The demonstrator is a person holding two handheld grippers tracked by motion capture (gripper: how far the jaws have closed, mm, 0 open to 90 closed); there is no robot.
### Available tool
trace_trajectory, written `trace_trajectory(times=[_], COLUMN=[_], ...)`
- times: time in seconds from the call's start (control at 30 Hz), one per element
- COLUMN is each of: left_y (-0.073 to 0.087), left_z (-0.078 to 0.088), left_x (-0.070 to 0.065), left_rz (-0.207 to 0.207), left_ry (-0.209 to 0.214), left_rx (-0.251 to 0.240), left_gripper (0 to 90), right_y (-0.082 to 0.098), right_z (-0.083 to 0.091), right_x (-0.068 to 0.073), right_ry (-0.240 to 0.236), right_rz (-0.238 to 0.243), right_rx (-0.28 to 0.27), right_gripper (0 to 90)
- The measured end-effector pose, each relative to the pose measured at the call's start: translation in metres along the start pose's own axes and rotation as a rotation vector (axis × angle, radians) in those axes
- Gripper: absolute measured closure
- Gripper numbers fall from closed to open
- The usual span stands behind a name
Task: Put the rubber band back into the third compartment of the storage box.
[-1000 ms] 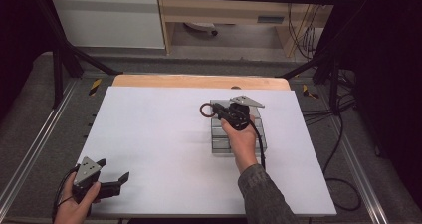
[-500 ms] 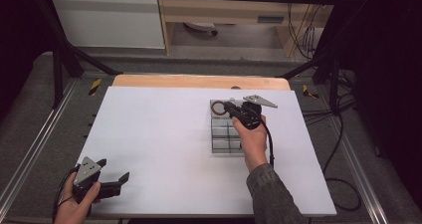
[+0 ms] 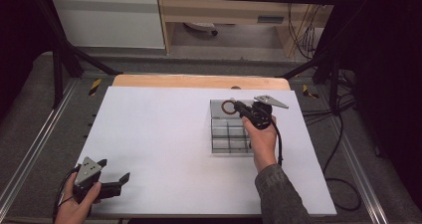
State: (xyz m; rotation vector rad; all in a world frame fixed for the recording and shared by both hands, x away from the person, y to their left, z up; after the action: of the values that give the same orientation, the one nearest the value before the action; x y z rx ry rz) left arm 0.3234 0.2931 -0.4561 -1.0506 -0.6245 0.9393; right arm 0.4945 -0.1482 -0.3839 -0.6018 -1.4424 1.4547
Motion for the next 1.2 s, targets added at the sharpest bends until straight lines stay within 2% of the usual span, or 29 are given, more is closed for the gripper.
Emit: trace_trajectory(times=[0.53,1.2], left_y=[0.001,0.001], left_z=[-0.001,-0.002], left_x=[-0.001,-0.001], left_rz=[-0.001,-0.009], left_ry=[-0.001,0.000], left_rx=[0.008,0.014], left_gripper=[5.9,5.9], right_y=[0.001,0.009], right_z=[0.017,0.035], right_x=[-0.027,-0.052], right_ry=[0.055,0.120], right_rz=[0.003,0.054], right_rx=[0.005,0.060], right_gripper=[84.3,84.2])
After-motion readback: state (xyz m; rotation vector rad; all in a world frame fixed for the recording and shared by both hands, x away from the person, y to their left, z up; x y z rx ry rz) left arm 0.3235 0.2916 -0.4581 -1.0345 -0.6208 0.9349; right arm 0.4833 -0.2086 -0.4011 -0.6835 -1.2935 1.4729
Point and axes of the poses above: each handheld gripper's, and its own axes: z roughly backward along the jaws, y roughly out of its underside, x roughly to its left, the point moved 4 cm from there along -z, roughly forward along the jaws, and after that the axes turned 9 degrees about -x, right-handed, at the moved point
